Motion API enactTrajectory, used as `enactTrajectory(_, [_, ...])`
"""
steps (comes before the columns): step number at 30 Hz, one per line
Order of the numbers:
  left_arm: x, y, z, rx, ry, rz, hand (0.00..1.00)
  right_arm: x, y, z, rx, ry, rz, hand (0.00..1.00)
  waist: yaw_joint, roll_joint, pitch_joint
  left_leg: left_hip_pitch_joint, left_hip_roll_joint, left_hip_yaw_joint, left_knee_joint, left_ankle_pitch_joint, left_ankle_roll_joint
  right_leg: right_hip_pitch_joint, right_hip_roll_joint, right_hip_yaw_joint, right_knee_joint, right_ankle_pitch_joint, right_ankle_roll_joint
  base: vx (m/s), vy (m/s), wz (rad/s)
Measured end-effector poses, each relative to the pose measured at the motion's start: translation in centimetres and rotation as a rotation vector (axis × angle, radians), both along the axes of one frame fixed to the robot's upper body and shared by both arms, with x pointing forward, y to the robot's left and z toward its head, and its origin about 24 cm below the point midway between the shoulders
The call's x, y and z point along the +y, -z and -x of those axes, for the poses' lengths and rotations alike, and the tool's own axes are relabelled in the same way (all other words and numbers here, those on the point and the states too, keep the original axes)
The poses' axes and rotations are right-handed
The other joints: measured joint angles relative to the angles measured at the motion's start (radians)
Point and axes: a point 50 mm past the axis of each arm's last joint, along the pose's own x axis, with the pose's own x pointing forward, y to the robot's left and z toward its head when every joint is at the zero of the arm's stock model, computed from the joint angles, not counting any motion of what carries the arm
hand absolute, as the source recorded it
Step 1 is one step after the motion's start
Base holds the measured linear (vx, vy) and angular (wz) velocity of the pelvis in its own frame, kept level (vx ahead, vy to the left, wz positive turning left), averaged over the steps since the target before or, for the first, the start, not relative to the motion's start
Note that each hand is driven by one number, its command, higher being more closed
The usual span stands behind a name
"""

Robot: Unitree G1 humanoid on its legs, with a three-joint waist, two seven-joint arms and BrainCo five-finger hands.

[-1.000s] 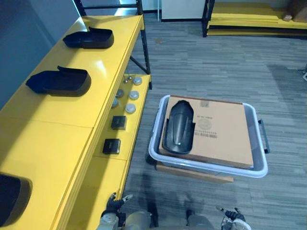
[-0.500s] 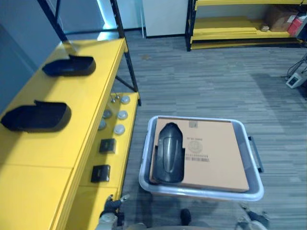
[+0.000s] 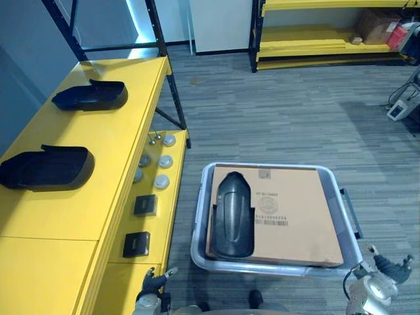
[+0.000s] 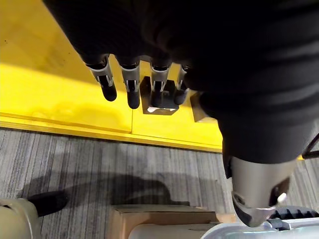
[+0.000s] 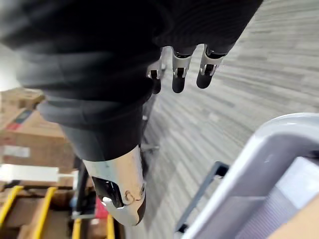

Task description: Walk over and take plastic housings, then place them on the shelf

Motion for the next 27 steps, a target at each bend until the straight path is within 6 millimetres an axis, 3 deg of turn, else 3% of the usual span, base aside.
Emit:
enactTrajectory(3, [-0.3,0.2,0.5,0.015,0.021,0.004,0.0,2.3,-3.5,-2.9,-0.084,-0.239,0.148,0.0,0.003,-0.008,-0.001,-0.002,-0.004,-0.023,-0.007,0.008,0.003,0.001,-0.006,-0.027,0.001,-0.007,-0.005,-0.04,-0.017,0.21])
enactTrajectory(6, [-0.2,0.2,0.7,0.015,0.028,0.0,0.0,4.7,-5.1,-5.1,-0.093,-0.464,0.254,0.0,0.012,-0.015,-0.007,-0.009,-0.005,-0.046,-0.01,0.013,0.0,0.005,-0.009,-0.054,0.001,-0.009,-0.002,0.01,-0.011,0.26])
enactTrajectory(9, [-0.2,0.1,0.4,0.0,0.046,-0.003,0.0,6.3,-5.4,-6.3,-0.089,-0.598,0.288,0.0,0.034,-0.019,-0.01,-0.02,-0.008,-0.061,-0.017,0.022,-0.004,0.001,-0.013,-0.075,-0.003,-0.009,-0.002,0.02,-0.012,0.23])
enactTrajectory(12, [0.0,0.0,0.4,0.0,0.057,-0.003,0.0,7.8,-4.5,-7.6,-0.047,-0.684,0.282,0.0,0.034,-0.019,-0.01,-0.026,-0.013,-0.074,-0.037,0.037,-0.004,0.001,-0.018,-0.101,-0.002,-0.011,0.002,0.03,-0.004,0.21])
enactTrajectory(19, [-0.1,0.0,0.2,0.0,0.073,-0.006,0.0,10.4,0.0,-9.2,0.205,-0.829,0.252,0.0,0.035,-0.02,-0.012,-0.078,-0.018,-0.11,-0.043,0.065,-0.028,-0.032,-0.028,-0.154,-0.001,-0.012,0.003,-0.02,-0.014,0.18])
enactTrajectory(27, [-0.1,-0.1,-0.1,-0.008,0.081,-0.013,0.0,12.5,3.5,-9.0,0.416,-0.946,0.255,0.0,0.051,-0.021,-0.011,-0.091,-0.02,-0.117,-0.069,0.089,-0.034,-0.043,-0.031,-0.181,0.001,-0.009,-0.002,-0.04,-0.004,0.11])
